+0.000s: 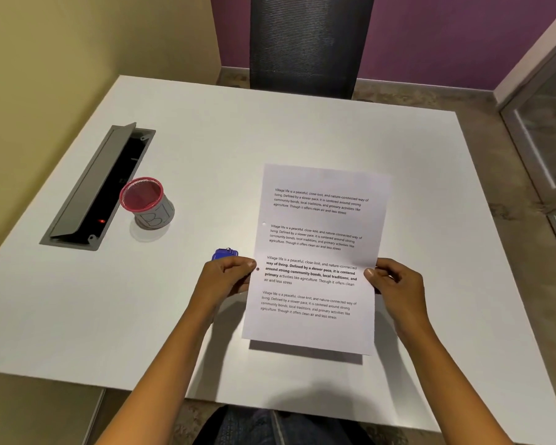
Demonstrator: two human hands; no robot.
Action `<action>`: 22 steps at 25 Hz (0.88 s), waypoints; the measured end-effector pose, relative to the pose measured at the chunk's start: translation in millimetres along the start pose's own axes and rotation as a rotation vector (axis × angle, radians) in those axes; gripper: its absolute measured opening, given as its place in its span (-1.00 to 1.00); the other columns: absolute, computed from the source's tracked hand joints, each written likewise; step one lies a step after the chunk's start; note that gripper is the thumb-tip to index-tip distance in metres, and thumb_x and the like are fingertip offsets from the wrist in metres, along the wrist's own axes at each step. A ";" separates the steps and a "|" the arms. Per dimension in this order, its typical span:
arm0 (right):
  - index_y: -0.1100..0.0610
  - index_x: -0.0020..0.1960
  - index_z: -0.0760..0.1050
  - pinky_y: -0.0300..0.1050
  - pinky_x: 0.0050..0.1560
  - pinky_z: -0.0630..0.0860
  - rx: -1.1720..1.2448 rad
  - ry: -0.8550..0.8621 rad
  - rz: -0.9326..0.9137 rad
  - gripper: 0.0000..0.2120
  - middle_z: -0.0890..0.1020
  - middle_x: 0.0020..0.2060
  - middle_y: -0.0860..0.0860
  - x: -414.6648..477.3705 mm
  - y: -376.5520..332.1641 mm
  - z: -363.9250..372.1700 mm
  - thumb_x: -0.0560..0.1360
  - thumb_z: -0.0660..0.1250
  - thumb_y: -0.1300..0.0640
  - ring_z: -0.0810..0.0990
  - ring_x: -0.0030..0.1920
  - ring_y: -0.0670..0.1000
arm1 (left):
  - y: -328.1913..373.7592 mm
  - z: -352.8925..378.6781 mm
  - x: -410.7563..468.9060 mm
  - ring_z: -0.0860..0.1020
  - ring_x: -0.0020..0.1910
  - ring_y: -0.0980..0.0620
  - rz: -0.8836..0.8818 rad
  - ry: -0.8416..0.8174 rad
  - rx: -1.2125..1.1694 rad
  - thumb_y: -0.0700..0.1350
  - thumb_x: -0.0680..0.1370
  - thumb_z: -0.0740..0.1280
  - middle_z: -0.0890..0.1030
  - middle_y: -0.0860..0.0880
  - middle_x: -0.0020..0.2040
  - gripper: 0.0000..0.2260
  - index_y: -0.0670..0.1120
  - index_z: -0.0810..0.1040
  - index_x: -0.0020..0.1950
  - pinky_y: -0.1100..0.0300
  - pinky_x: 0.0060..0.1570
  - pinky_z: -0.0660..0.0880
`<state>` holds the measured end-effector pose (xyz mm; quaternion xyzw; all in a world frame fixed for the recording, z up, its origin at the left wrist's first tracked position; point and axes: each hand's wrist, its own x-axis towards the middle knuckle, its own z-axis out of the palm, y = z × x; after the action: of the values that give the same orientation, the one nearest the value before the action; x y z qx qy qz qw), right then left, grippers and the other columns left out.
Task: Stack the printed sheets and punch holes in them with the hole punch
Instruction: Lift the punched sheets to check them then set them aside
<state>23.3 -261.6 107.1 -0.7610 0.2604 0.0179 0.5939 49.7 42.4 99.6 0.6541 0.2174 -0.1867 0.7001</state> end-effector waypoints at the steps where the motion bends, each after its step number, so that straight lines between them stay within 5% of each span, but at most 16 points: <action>1: 0.01 -0.07 0.66 0.05 0.00 0.57 0.003 0.004 -0.004 -0.81 0.66 -0.26 0.06 -0.1 -0.4 -0.7 0.42 0.42 0.27 0.60 -0.24 0.02 | 0.5 1.5 -0.6 0.66 -0.35 0.11 0.006 0.012 0.001 -0.22 0.52 0.39 0.71 -0.02 -0.30 -0.92 -0.15 0.67 -0.14 0.33 -0.30 0.58; 7: 0.07 -0.04 0.67 0.09 0.05 0.58 -0.016 -0.019 -0.035 -0.82 0.69 -0.21 0.15 -4.2 -5.6 -4.9 0.43 0.41 0.29 0.62 -0.21 0.05 | 16.6 13.6 -3.5 0.57 -0.51 0.20 0.077 0.040 0.036 -0.11 0.54 0.37 0.66 0.08 -0.41 -0.87 -0.13 0.67 -0.12 0.38 -0.52 0.39; 11: 0.15 -0.02 0.66 0.08 0.07 0.58 -0.023 -0.041 -0.051 -0.83 0.69 -0.20 0.16 -8.1 -7.0 -5.4 0.43 0.41 0.33 0.61 -0.21 0.06 | 31.3 20.5 3.0 0.69 -0.29 0.07 0.142 0.094 0.002 -0.10 0.46 0.46 0.74 -0.02 -0.24 -0.87 -0.16 0.68 -0.08 0.26 -0.24 0.56; 17: 0.13 -0.03 0.66 0.05 0.03 0.58 0.007 -0.031 -0.045 -0.83 0.69 -0.20 0.16 -11.0 -5.0 -11.1 0.43 0.41 0.32 0.61 -0.21 0.07 | 38.0 31.4 5.4 0.67 -0.32 0.16 0.179 0.122 -0.001 -0.13 0.56 0.35 0.73 0.08 -0.28 -0.82 0.03 0.68 -0.21 0.36 -0.32 0.56; 22: 0.07 -0.05 0.67 -0.06 -0.07 0.56 0.050 -0.014 -0.024 -0.82 0.69 -0.24 0.07 -7.8 -1.9 -18.8 0.44 0.40 0.30 0.60 -0.27 -0.04 | 30.4 37.0 4.5 0.69 -0.13 0.02 0.159 0.066 0.068 -0.23 0.60 0.26 0.73 -0.01 -0.13 -0.79 -0.02 0.67 -0.05 0.16 -0.03 0.61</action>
<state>12.0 -275.6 116.9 -0.7488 0.2473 0.0095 0.6148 72.3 7.9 124.4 0.6985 0.1811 -0.1161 0.6825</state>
